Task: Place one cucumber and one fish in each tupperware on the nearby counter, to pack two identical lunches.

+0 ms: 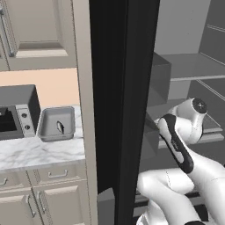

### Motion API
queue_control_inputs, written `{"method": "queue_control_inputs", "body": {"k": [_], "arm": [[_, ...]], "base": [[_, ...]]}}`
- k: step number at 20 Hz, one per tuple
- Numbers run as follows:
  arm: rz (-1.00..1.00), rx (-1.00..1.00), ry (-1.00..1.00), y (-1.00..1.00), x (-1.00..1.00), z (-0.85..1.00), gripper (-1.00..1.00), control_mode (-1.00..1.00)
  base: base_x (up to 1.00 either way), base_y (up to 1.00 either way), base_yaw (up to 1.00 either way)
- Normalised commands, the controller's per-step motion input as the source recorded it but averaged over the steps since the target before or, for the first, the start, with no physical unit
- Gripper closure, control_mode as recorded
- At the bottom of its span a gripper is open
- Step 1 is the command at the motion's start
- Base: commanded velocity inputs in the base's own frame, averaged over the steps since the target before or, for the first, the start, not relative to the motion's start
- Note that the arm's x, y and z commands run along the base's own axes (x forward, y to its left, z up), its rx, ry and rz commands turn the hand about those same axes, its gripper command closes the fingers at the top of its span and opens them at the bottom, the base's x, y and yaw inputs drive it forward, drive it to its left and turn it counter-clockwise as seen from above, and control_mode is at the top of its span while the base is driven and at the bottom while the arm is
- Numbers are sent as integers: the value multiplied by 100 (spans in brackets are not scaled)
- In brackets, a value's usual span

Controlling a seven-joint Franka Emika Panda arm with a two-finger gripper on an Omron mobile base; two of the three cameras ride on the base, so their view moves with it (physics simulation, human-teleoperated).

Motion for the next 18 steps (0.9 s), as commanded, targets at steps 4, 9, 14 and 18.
{"method": "queue_control_inputs", "body": {"k": [4,9,14,18], "arm": [[1,0,5,-3,48,-34,-100,-100],[1,0,1,-12,48,-36,-100,-100],[0,-1,9,-15,50,-25,-100,-100],[0,-1,5,-16,54,-26,-100,-100]], "base": [[0,0,0],[0,0,0],[0,0,0],[0,0,0]]}}
